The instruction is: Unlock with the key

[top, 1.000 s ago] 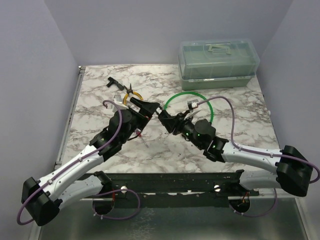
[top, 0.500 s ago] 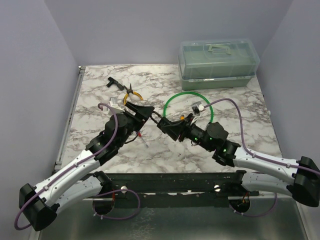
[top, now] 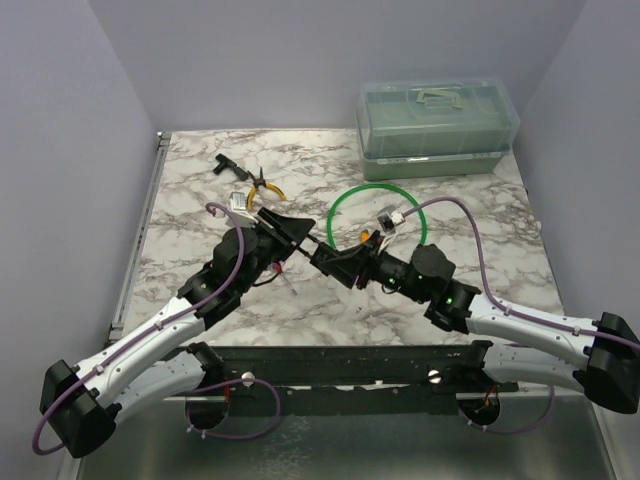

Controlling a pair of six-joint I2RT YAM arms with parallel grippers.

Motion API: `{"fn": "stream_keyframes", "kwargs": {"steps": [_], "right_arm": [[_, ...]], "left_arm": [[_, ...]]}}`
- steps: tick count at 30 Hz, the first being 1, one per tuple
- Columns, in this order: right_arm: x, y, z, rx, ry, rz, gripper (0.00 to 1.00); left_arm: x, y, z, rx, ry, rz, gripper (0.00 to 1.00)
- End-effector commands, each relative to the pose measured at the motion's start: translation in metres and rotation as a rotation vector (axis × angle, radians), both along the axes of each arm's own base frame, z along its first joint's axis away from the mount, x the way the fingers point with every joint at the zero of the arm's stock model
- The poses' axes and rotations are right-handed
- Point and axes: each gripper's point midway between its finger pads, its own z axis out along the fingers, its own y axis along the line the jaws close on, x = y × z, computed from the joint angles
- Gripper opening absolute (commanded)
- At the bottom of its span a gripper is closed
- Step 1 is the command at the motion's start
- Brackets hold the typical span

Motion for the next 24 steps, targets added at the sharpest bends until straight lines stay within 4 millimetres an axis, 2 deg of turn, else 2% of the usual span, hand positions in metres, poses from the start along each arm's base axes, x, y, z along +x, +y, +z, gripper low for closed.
{"fn": "stream_keyframes", "kwargs": {"steps": [1,3,8,18,20,22,24], "right_arm": [[-0.005,0.005,0.047,0.109,-0.082,0.043,0.00],[-0.005,0.006,0.050,0.099,-0.111,0.045,0.00],[0.002,0.010,0.058,0.048,-0.199,0.034,0.00],[0.010,0.006,0.093,-0.012,-0.378,0.002,0.00],[0.010,0.004,0.095,-0.020,-0.390,-0.001,0.00],[0.009,0.002,0.095,-0.025,-0.384,-0.004,0.00],[0.007,-0.001,0.093,-0.023,-0.373,-0.002,0.00]], "left_arm": [[-0.004,-0.008,-0.007,0.043,-0.019,-0.066,0.41],[-0.006,-0.010,-0.012,0.063,-0.014,-0.084,0.36],[-0.012,-0.015,-0.022,0.102,0.005,-0.136,0.32],[-0.027,-0.027,-0.050,0.229,0.097,-0.270,0.32],[-0.031,-0.031,-0.054,0.247,0.114,-0.313,0.38],[-0.035,-0.034,-0.052,0.264,0.115,-0.346,0.49],[-0.038,-0.033,-0.049,0.294,0.107,-0.372,0.66]]}}
